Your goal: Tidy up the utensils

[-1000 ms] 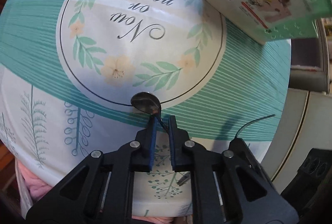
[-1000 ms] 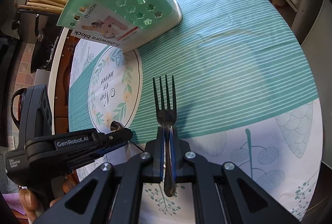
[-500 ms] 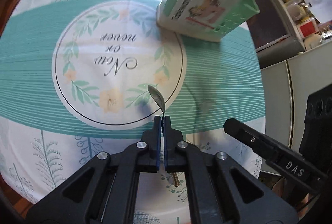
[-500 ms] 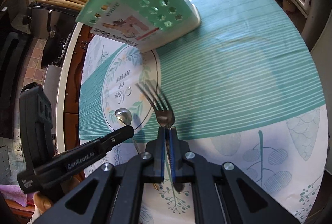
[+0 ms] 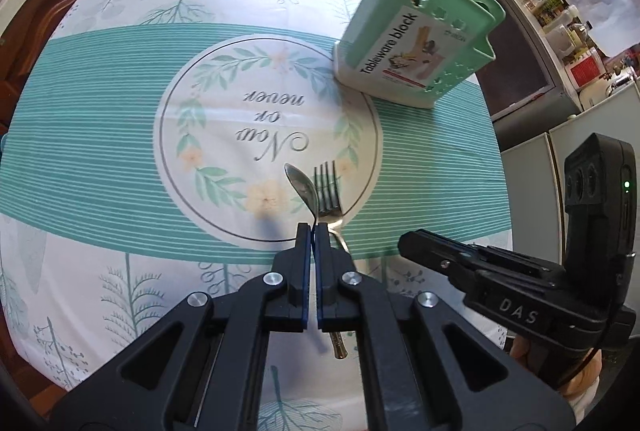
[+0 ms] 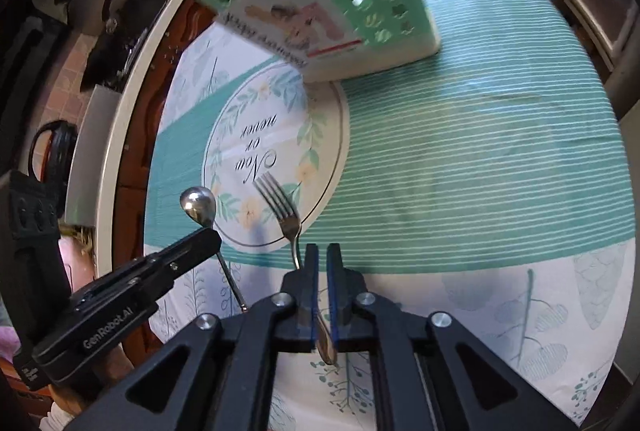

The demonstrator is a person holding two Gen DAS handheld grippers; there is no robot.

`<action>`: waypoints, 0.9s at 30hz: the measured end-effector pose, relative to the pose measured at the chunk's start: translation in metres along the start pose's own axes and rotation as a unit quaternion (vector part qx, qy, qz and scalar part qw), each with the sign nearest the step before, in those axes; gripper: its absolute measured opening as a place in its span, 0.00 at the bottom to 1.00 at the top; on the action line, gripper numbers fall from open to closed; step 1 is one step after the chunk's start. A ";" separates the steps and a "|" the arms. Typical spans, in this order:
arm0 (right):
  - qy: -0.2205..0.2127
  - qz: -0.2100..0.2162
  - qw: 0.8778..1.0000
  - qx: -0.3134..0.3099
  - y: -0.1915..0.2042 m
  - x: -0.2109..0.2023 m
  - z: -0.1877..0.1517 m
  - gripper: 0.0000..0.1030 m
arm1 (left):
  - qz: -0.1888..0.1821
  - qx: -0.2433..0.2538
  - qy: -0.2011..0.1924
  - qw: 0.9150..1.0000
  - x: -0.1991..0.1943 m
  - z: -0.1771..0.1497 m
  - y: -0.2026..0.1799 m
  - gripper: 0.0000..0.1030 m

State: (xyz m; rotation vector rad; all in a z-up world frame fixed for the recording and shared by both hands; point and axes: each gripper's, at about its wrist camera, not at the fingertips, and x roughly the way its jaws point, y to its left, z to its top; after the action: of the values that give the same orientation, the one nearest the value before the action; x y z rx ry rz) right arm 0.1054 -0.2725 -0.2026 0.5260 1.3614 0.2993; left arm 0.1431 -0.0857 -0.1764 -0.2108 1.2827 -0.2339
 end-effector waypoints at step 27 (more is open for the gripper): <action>0.089 -0.146 0.971 -0.169 0.076 0.053 -0.002 0.04 | 0.014 0.018 -0.051 0.998 -0.053 -0.006 0.030 0.00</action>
State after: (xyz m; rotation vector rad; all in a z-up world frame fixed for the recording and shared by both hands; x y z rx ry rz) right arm 0.1213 -0.1809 -0.2078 0.0126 1.5006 0.3329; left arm 0.1246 -0.0418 -0.1380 -0.1703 1.1789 -0.2192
